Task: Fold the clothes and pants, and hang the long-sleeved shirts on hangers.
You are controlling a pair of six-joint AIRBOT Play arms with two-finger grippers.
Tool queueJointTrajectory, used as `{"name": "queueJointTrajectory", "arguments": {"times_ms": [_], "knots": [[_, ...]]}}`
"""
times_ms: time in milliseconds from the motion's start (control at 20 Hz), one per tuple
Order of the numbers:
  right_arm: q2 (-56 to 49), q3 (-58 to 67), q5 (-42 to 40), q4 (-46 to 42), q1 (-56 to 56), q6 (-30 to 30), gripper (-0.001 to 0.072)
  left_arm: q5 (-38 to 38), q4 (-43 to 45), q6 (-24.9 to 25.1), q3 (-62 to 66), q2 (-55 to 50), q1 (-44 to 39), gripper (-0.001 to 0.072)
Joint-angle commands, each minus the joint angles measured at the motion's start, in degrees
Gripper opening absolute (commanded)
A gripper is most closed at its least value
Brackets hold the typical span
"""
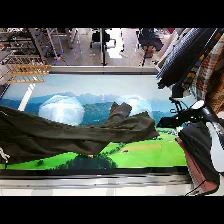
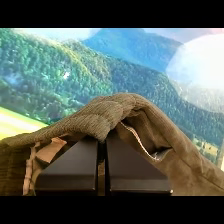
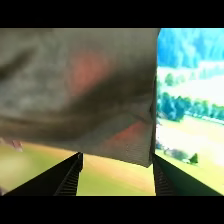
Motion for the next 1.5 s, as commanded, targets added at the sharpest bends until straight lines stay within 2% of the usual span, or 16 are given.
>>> {"name": "queueJointTrajectory", "arguments": {"times_ms": [0, 200, 350, 400, 450, 500, 650, 800, 950, 1100, 1250, 1350, 1450], "knots": [[-4.9, 0.1, -1.1, 1.3, -0.6, -6.1, 0.0499, 0.0, 0.0, 0.0, 0.0, -0.1, 0.0, 0.0015], [-8.0, 0.1, -4.7, 3.9, -0.6, -10.3, 0.0491, 0.0, 0.0, 0.0, 0.0, -0.1, -0.1, 0.0015], [-9.2, 0.1, -6.3, 7.5, -0.2, -14.1, 0.0421, 0.0, 0.0, 0.0, 0.0, -0.1, -0.1, 0.0015], [-9.4, 0.1, -6.5, 7.7, 0.1, -14.6, 0.0338, 0.0, 0.0, 0.0, 0.0, -0.1, 0.0, 0.0015], [-9.4, 0.1, -5.8, 7.8, 0.3, -14.6, 0.0075, 0.0, 0.0, 0.0, 0.0, -0.1, 0.0, 0.0015], [-9.2, 0.1, -3.8, 8.1, 0.3, -14.6, 0.0023, 0.0, 0.0, 0.0, 0.0, -0.1, 0.0, 0.0016], [-5.4, 0.2, 2.3, 8.2, 0.3, -12.6, 0.0021, 0.1, -2.1, -0.9, 0.0, 0.7, 0.0, 0.0015], [5.9, 0.4, 3.0, 10.3, 0.1, -10.6, 0.0021, -2.1, -12.5, -4.9, 1.3, 3.9, 0.6, 0.0015], [20.4, 6.7, 1.0, 11.4, 0.0, -5.2, 0.0021, -5.6, -22.6, -7.5, 7.0, 8.2, 2.1, 0.0015], [33.3, 17.5, -8.7, 8.0, 0.1, 2.1, 0.0021, -12.9, -27.3, -11.9, 16.6, 13.6, 4.9, 0.0015], [44.5, 25.4, -22.1, 0.1, 0.1, 7.3, 0.0021, -25.8, -27.3, -13.2, 24.1, 20.6, 9.8, 0.0014], [49.6, 28.0, -26.6, -3.9, 0.1, 8.1, 0.0021, -34.1, -27.1, -13.2, 23.9, 25.7, 15.1, 0.0014], [53.0, 28.7, -27.9, -6.1, 0.1, 8.1, 0.0022, -37.6, -26.6, -13.2, 23.9, 29.3, 22.0, 0.0014]]}}
